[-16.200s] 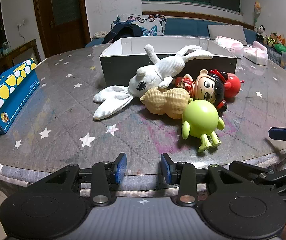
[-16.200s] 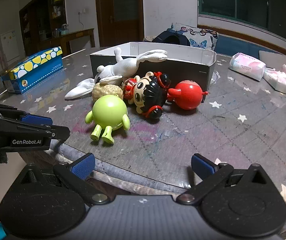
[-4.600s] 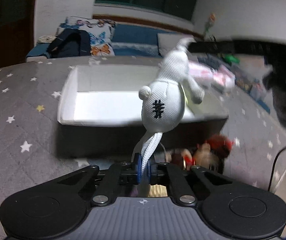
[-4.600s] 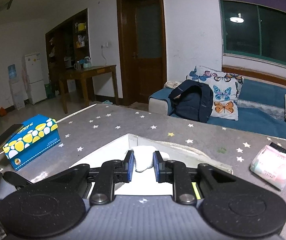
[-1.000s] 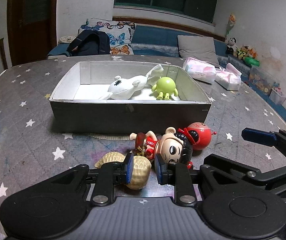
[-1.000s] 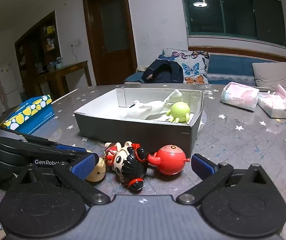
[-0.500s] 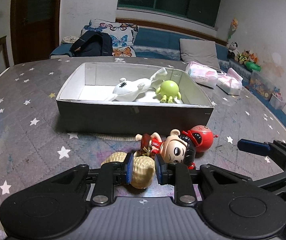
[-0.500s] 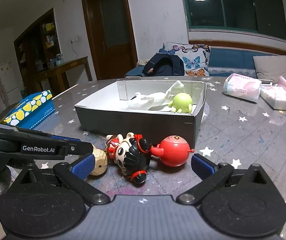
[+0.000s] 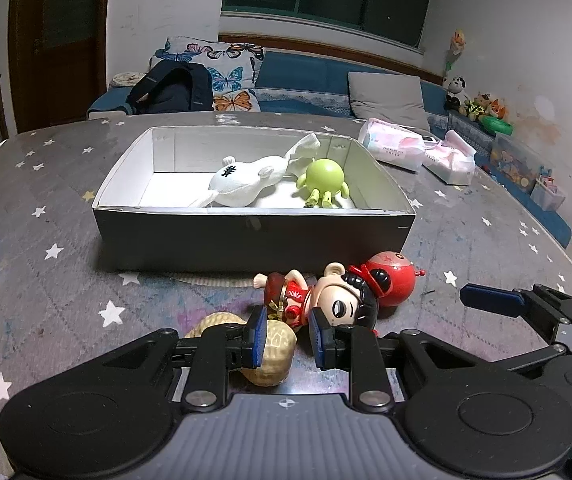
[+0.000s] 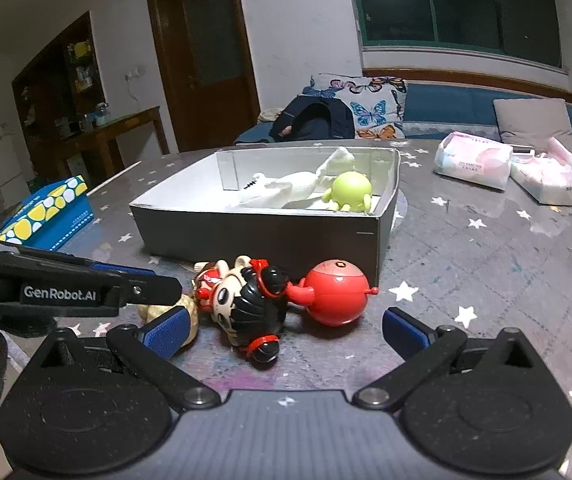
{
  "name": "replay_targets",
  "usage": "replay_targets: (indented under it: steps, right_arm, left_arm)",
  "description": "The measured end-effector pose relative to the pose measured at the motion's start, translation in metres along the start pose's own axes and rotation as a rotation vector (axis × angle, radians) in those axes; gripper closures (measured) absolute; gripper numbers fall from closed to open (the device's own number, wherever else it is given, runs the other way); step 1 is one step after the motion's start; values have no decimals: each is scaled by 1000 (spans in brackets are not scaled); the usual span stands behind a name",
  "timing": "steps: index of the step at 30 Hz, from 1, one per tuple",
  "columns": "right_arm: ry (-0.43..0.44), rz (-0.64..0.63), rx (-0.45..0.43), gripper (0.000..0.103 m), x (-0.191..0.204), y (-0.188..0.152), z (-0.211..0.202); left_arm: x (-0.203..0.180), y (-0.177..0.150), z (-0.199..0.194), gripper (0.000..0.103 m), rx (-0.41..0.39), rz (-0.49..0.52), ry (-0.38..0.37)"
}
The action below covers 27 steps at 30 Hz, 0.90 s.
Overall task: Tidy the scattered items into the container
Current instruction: 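Move the open left gripper down to the tan peanut plush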
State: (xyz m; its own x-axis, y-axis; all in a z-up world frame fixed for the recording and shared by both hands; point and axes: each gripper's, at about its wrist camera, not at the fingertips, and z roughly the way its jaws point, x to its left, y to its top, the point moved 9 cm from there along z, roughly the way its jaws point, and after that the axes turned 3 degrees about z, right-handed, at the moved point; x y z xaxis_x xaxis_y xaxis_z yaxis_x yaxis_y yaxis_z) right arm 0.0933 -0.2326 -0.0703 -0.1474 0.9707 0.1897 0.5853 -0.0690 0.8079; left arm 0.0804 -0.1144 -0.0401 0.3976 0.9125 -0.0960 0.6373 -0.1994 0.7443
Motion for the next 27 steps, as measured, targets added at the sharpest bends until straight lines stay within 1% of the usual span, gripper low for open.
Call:
replay_targets:
  steps: [13, 27]
  right_arm:
    - [-6, 14, 12, 0, -7, -1, 6]
    - [35, -8, 23, 1, 7, -1, 12]
  left_arm:
    - [-3, 5, 3, 78, -6, 5, -20]
    - [11, 8, 6, 78, -1, -15, -8]
